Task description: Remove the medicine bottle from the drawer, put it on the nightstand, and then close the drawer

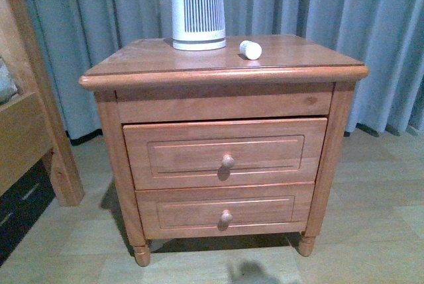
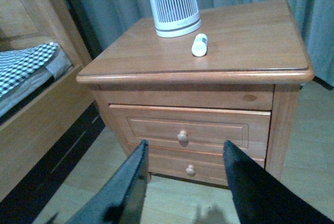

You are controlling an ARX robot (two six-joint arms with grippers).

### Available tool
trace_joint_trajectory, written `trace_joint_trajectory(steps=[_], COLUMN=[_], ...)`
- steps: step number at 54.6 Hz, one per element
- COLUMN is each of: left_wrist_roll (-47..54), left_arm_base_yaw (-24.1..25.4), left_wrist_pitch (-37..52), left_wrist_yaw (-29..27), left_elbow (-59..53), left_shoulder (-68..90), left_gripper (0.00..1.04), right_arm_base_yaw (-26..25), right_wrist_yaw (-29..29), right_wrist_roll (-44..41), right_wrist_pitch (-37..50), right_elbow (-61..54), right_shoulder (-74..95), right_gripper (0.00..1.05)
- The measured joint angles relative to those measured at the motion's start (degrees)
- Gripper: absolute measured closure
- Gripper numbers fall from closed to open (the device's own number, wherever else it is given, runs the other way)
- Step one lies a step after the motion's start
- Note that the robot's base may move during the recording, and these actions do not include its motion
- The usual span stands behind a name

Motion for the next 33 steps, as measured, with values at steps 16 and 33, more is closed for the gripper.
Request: trace_joint_trajectory(steps=[16,33], left_wrist_roll=[0.0,0.0], left_arm_base_yaw=[0.0,0.0], left_wrist_pitch=[0.0,0.0], left_wrist_yaw=[0.0,0.0], left_elbow=[0.0,0.0], left_shoulder=[0.0,0.0], left_gripper=[0.07,0.07], right_arm_base_yaw=[-8.3,-8.7], right_wrist_yaw=[7.7,7.3], right_wrist_roll=[-9.4,-10.0], right_wrist_pitch=[-11.6,-9.6], right_elbow=[-19.8,-31.3], right_shoulder=[-36.6,-45.1], right_gripper=[1.02,1.02])
